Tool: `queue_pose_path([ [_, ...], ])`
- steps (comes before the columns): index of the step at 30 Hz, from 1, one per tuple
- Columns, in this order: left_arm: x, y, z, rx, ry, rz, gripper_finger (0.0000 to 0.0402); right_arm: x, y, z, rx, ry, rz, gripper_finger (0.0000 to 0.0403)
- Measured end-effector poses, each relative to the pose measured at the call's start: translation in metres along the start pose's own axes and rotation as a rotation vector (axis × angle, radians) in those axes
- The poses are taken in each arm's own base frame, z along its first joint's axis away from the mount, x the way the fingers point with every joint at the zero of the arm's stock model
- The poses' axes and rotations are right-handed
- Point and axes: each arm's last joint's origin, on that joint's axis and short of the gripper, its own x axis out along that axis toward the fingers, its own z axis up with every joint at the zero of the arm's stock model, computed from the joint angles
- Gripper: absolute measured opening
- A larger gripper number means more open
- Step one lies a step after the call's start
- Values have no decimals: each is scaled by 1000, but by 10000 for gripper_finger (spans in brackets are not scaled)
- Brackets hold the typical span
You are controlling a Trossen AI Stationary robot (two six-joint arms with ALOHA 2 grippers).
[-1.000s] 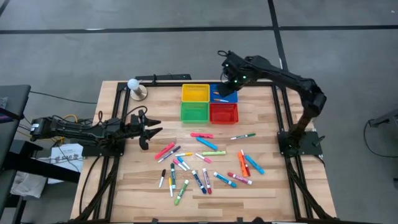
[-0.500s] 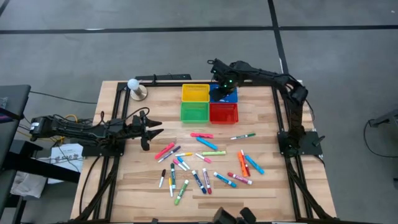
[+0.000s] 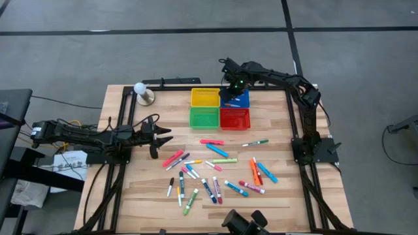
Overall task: Pick & Place Markers
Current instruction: Put the small violet highlighter pen into the blue bin
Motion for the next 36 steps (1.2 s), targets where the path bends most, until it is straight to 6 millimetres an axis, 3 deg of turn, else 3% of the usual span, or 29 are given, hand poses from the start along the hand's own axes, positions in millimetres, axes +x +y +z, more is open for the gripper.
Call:
queue_pose_path([
  [22, 0, 0, 0, 0, 0, 0, 161, 1, 2, -3, -312, 16, -81, 47],
  [36, 0, 0, 0, 0, 0, 0, 161, 1, 1, -3, -348, 17, -82, 47],
])
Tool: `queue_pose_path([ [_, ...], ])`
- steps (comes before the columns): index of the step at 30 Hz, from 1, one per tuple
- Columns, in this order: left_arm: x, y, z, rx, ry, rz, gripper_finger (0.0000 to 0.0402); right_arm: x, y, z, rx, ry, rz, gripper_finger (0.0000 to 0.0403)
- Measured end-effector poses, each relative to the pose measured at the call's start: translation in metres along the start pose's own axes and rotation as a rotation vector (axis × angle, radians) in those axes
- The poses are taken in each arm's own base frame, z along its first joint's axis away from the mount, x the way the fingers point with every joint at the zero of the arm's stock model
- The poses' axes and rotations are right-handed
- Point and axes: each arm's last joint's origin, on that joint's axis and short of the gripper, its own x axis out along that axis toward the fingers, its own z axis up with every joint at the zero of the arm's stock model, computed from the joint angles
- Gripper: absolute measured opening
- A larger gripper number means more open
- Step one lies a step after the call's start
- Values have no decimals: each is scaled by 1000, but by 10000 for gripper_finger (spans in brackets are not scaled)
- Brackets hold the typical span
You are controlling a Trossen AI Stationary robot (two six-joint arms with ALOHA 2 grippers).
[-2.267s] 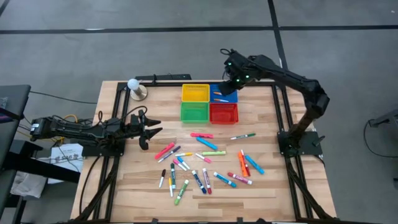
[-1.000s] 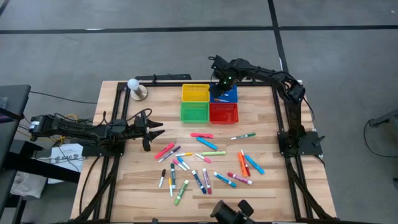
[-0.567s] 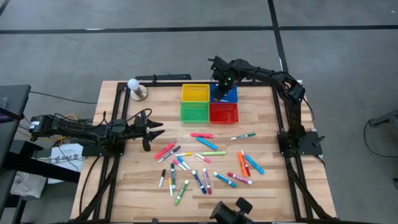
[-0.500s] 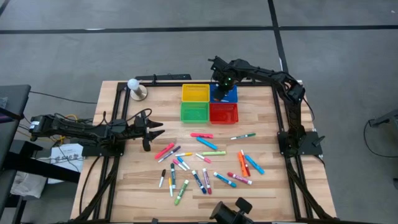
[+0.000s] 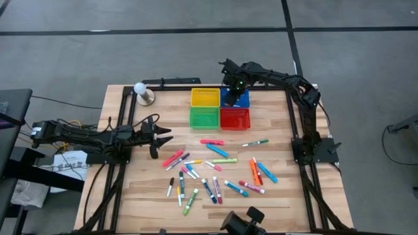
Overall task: Pick & Place Markers
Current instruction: Put the small violet highlighter pen into the blue bin
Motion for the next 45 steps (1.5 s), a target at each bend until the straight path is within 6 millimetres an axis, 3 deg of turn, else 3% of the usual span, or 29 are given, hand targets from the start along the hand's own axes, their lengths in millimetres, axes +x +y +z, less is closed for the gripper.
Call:
queue_pose_path([
  [45, 0, 0, 0, 0, 0, 0, 161, 2, 4, -1, -83, 8, -22, 47],
])
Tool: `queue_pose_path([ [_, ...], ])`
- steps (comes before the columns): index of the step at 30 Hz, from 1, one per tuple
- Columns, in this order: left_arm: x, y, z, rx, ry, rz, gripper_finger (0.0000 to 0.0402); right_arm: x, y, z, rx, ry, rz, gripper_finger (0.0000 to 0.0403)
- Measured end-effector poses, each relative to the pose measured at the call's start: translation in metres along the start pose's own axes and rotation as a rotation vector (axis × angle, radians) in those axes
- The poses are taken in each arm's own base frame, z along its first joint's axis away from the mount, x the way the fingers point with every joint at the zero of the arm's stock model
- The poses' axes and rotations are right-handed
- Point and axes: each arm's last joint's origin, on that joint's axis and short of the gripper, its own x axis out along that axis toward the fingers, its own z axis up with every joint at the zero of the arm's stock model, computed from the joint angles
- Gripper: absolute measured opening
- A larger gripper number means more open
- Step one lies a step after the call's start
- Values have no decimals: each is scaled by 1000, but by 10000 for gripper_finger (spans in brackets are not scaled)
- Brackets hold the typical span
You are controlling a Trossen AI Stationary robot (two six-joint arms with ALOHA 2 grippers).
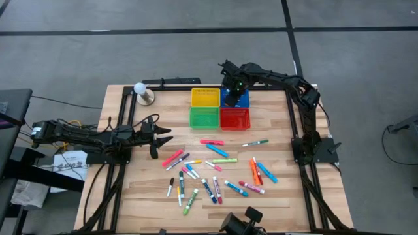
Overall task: Pick & Place Markers
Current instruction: Put the small violet highlighter pen into the blue bin
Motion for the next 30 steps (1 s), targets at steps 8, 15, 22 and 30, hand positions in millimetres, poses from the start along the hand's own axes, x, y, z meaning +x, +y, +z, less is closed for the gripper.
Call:
queue_pose_path([
  [8, 0, 0, 0, 0, 0, 0, 161, 0, 0, 0, -6, 0, 5, 47],
  [15, 0, 0, 0, 0, 0, 0, 161, 17, 3, -13, -7, 64, 15, 47],
  [22, 0, 0, 0, 0, 0, 0, 161, 30, 5, -18, -11, 63, 15, 47],
  [30, 0, 0, 0, 0, 0, 0, 161, 31, 3, -17, -53, 43, 12, 59],
])
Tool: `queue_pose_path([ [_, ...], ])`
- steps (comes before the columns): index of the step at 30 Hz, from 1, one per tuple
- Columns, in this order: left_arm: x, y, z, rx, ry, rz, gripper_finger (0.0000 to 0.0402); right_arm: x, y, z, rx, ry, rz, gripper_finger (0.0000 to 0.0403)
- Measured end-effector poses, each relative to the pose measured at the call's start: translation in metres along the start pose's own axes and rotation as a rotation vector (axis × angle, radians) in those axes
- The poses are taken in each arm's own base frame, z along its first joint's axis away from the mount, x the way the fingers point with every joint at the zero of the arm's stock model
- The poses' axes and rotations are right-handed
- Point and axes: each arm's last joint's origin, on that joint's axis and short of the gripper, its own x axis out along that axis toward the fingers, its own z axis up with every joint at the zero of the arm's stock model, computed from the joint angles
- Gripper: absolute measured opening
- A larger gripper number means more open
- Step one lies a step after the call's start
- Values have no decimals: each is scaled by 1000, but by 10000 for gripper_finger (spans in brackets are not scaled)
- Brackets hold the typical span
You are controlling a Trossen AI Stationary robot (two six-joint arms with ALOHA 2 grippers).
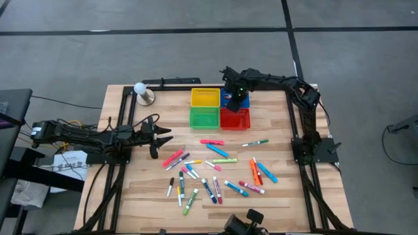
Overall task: Pick & Place Markers
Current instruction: Put the small violet highlighter pen into the blue bin, then put the small pink highlighter pen into the blue bin
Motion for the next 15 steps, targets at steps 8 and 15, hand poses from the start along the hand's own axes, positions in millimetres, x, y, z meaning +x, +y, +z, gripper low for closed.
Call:
queue_pose_path([
  [8, 0, 0, 0, 0, 0, 3, 161, 17, 2, -12, 12, 34, 7, 71],
  [15, 0, 0, 0, 7, 0, 4, 161, 20, 2, -10, 27, -8, -1, 72],
])
